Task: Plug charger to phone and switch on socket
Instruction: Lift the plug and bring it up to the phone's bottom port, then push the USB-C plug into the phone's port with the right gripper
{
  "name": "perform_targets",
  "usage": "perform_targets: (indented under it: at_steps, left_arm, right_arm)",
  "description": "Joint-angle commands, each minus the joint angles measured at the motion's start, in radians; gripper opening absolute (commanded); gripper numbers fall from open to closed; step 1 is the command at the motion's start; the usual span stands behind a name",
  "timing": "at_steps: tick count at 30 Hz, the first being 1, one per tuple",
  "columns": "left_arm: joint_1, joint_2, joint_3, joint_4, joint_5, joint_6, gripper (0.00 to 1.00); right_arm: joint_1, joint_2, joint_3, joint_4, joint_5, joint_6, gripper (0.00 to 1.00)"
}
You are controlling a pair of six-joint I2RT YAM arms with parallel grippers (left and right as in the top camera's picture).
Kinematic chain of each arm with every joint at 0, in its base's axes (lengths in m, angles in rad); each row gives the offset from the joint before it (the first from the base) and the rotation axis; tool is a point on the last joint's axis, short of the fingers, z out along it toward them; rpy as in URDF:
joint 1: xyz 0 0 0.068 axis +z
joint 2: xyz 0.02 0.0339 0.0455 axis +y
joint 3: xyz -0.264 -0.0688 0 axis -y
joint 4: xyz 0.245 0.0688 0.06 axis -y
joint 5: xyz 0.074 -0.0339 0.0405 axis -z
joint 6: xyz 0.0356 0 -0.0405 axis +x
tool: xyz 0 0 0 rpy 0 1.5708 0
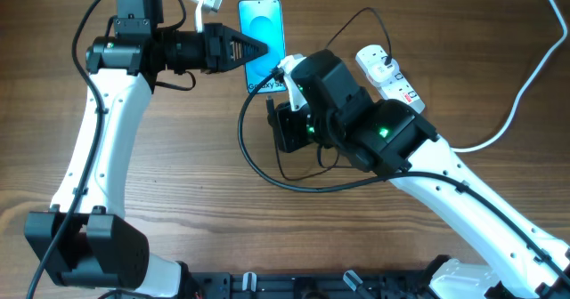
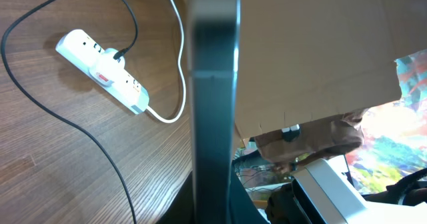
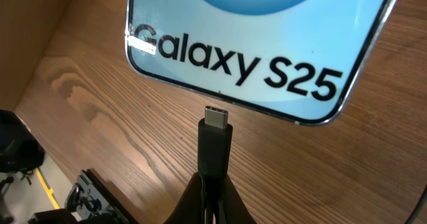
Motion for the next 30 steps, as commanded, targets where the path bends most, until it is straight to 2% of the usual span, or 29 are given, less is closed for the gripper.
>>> perform_targets:
  at_steps: [1,16,19,30]
  left_arm:
    - [-0.002,0.003,0.005,-0.003,0.017,0.024,0.04]
    - [-0.002,0.003,0.004,-0.004,0.017,0.024,0.04]
    - [-0.002,0.003,0.004,-0.024,0.016,0.074,0.04]
    - [-0.002,0.003,0.004,-0.026,-0.016,0.075,0.04]
  right_arm:
    - [0.002,0.0,0.021,0.015,0.014,0.013,0.05]
    - [0.002,0.028,0.021,0.008,0.027,0.014,0.04]
    - [0.002,0.027,0.021,0.014,0.027,0.014,0.04]
    - [0.002,0.026,0.021,0.013,0.021,0.014,0.04]
